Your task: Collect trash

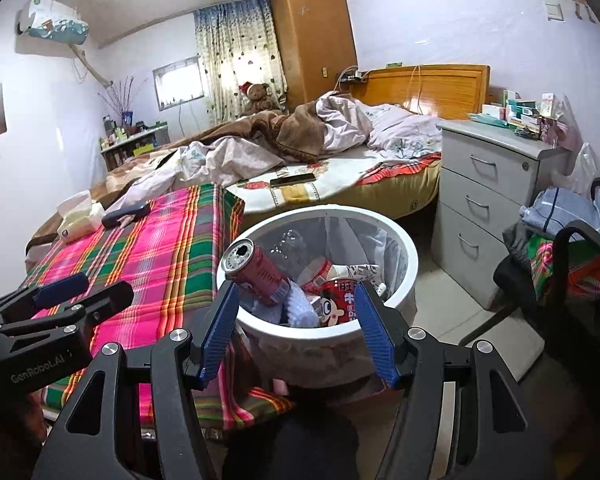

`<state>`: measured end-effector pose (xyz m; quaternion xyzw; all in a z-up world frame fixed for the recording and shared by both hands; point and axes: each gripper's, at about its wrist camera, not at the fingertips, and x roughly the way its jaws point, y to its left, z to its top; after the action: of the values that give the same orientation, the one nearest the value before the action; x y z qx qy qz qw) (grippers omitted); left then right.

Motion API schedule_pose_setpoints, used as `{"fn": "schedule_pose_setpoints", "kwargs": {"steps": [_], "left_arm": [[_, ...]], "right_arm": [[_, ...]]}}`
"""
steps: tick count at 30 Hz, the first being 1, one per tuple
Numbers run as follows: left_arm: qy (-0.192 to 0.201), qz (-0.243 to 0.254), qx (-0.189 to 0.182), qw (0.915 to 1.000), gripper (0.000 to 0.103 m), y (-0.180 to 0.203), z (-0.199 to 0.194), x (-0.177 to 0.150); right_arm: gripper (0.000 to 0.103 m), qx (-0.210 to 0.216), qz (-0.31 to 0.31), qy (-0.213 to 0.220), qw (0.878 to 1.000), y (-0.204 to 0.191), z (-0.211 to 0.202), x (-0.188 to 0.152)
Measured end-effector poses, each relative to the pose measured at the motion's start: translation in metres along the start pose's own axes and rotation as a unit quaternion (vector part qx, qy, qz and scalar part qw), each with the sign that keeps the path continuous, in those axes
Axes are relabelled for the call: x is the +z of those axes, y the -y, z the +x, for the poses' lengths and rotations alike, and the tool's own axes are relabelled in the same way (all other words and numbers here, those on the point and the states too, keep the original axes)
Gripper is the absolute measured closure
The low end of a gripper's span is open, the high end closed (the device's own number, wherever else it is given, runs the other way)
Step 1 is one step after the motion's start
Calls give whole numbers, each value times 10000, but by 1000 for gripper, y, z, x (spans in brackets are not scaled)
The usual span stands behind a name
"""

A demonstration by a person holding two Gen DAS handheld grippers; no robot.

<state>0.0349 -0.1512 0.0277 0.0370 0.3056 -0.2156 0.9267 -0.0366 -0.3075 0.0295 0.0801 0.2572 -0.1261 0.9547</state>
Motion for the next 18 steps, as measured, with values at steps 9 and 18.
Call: {"fn": "schedule_pose_setpoints", "kwargs": {"steps": [9,18], "left_arm": [[152,49,442,9989,28,-1,-1,-12],[196,52,456,9988,28,-4,-3,-16]], "right_arm": [[42,-90,-55,64,9999,-11,-4,-10],[42,-126,82,101,9998,-11,-6,-13]]}}
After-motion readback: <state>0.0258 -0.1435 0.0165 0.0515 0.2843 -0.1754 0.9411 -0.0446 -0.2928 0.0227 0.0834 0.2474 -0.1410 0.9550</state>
